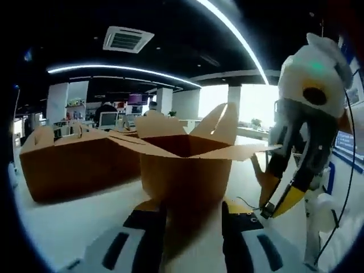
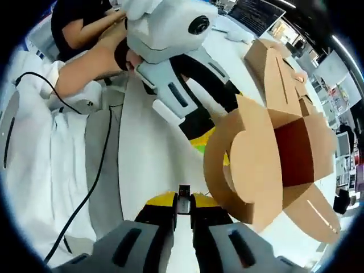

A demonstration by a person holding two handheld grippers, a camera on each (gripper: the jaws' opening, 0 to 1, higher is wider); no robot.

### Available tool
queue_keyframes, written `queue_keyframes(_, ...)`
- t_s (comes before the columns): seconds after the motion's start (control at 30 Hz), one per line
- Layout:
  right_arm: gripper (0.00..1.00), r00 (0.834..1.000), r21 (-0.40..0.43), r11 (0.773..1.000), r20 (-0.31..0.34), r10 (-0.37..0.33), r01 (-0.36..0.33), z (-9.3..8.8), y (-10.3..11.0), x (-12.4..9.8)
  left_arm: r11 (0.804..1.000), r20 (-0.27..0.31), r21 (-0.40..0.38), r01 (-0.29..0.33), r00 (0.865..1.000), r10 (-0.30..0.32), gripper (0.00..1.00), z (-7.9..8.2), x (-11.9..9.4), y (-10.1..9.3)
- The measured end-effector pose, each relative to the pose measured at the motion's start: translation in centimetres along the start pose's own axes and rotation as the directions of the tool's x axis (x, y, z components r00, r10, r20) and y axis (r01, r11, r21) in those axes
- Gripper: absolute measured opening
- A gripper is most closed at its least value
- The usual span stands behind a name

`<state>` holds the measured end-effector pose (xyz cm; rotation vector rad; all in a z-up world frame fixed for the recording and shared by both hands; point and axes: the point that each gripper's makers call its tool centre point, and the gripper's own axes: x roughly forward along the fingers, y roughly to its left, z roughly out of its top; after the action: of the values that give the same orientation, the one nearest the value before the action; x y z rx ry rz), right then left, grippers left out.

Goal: Pick up one paper box from the group, open the paper box, and remove the item inside

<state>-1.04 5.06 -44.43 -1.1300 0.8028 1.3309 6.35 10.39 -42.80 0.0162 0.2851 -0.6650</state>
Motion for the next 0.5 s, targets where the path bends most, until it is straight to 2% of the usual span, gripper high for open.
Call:
queue_keyframes(0.2,0.10,1.000,-0.061,0.998,-0.004,0.013,-0.013,0.4,1.3,0.9,1.000,-0.008,0.013,0.006,1.000,-0.006,0.40,0.0,0.1,-0.5)
queue_keyframes(0.37,0.11,1.000,-0.053,0.999,0.012,-0.005,0.006,0.7,0.9,0.9,1.000,-0.004,0.013,0.005,1.000,-0.005,0.40,0.1,0.0,-0.5)
queue_keyframes(0.47,0.14,1.000,-0.059,0.998,0.028,-0.009,0.011,0.6,0.9,0.6,1.000,-0.004,0.005,-0.004,1.000,0.004,0.40,0.1,-0.1,-0.3)
queue_keyframes(0.5,0.20,0.999,-0.067,0.998,0.046,-0.010,0.013,0.7,0.9,0.5,1.000,-0.004,0.003,-0.007,1.000,0.007,0.40,0.0,-0.2,-0.2)
